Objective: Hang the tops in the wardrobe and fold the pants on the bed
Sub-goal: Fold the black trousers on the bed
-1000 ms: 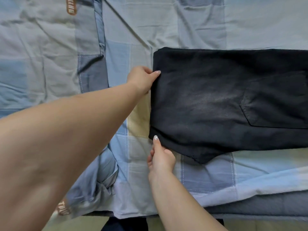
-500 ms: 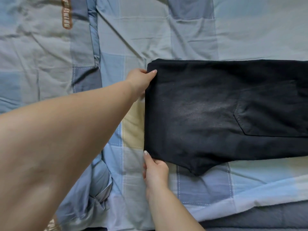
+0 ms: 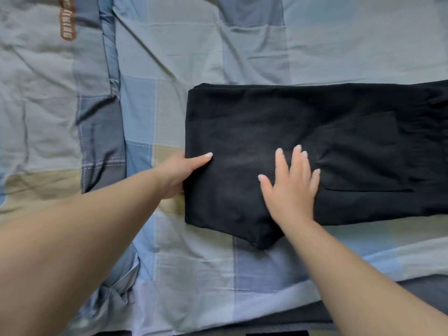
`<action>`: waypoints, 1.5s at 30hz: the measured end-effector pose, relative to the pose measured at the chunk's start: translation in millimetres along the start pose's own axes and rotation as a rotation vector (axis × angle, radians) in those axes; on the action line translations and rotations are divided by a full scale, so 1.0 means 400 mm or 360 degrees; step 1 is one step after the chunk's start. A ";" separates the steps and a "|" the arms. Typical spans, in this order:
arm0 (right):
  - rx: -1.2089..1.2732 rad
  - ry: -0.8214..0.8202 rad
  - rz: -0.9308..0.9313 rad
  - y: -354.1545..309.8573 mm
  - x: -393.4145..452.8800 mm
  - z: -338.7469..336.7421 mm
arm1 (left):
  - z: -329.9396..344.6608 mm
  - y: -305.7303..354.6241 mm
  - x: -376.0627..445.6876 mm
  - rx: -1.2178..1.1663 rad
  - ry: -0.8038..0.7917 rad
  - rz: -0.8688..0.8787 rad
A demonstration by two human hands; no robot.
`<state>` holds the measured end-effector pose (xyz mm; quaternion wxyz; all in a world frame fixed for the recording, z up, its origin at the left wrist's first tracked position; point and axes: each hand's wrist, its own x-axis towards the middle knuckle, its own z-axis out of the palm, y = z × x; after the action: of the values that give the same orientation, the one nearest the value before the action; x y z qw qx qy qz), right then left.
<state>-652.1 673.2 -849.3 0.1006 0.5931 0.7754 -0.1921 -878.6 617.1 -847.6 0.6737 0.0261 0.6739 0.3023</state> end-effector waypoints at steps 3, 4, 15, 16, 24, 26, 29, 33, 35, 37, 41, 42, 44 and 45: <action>-0.0037 -0.0107 -0.0152 -0.050 -0.036 0.055 | 0.013 -0.020 -0.014 -0.0043 -0.0071 0.0016; -0.0020 -0.0185 -0.0247 -0.072 -0.062 0.070 | 0.015 -0.033 -0.025 -0.0031 -0.0088 0.0002; 0.1648 -0.0758 -0.0149 -0.050 -0.101 -0.210 | 0.257 0.041 -0.253 0.0056 -0.0060 0.0518; 0.1710 -0.0710 -0.0102 -0.027 -0.090 -0.251 | 0.303 0.063 -0.269 0.0162 -0.0069 0.0601; 0.1550 -0.0314 0.0159 0.265 0.016 -0.527 | 0.741 0.182 -0.293 0.0903 -0.0263 0.1167; 0.1535 -0.0259 0.0202 0.349 0.040 -0.564 | 0.832 0.192 -0.274 0.0989 -0.0228 0.1207; 0.1543 -0.0070 0.0329 0.491 0.098 -0.601 | 0.970 0.200 -0.230 0.0979 -0.0270 0.1218; 0.1497 -0.0007 0.0459 0.650 0.183 -0.558 | 1.082 0.173 -0.156 0.1064 -0.0319 0.1203; 0.1487 -0.0058 0.0569 0.716 0.217 -0.506 | 1.084 0.141 -0.119 0.1316 -0.0271 0.1203; 0.1457 -0.0153 0.0680 0.761 0.237 -0.455 | 1.050 0.103 -0.084 0.1619 -0.0113 0.1244; 0.1168 -0.0216 0.0678 0.805 0.255 -0.385 | 0.982 0.078 -0.036 0.2094 0.0266 0.1506; 0.1084 -0.0201 0.0676 0.807 0.258 -0.377 | 0.972 0.080 -0.024 0.2191 0.0325 0.1590; 0.0892 -0.0083 0.0669 0.800 0.259 -0.373 | 0.955 0.094 -0.002 0.2360 0.0403 0.1677; 0.0776 0.0083 0.0593 0.793 0.256 -0.373 | 0.949 0.104 0.010 0.2428 0.0427 0.1694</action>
<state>-365.6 896.1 -810.2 -0.0311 0.7365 0.5865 -0.3356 -543.9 794.2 -798.6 0.1644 0.7302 0.6614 0.0477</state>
